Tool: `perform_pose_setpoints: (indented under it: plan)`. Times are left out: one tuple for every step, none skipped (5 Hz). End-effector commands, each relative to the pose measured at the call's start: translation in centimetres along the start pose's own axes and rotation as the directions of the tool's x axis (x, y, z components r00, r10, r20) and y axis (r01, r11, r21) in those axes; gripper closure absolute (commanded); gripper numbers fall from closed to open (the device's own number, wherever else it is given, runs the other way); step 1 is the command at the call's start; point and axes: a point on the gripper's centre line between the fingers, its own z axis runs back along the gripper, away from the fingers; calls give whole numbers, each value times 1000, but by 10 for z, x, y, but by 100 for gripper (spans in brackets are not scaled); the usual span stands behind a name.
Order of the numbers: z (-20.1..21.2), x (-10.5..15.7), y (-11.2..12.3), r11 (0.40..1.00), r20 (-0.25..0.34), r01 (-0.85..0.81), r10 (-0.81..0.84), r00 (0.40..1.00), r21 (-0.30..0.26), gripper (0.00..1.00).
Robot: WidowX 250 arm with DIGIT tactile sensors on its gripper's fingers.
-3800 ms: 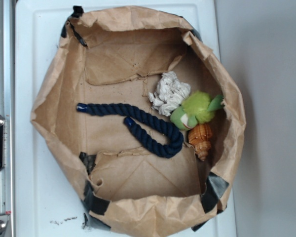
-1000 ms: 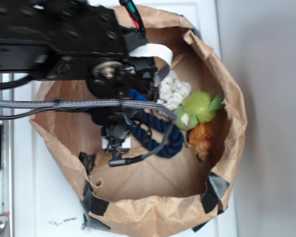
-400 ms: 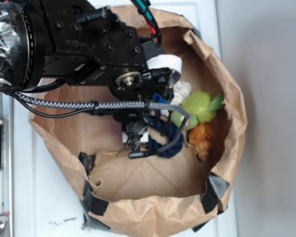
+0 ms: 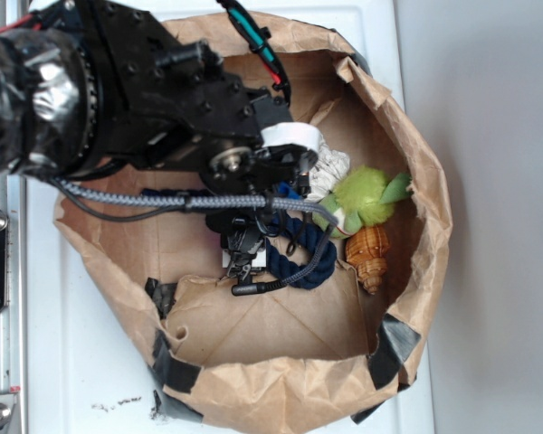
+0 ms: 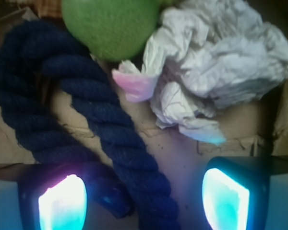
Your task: Grab the blue rope.
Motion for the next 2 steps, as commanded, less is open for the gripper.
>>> perform_pose_setpoints:
  plan:
    - [2,4,-5,999,62,-14,12,998,40,100]
    - [4,2,-6,999,66,-21,19,998,33,100]
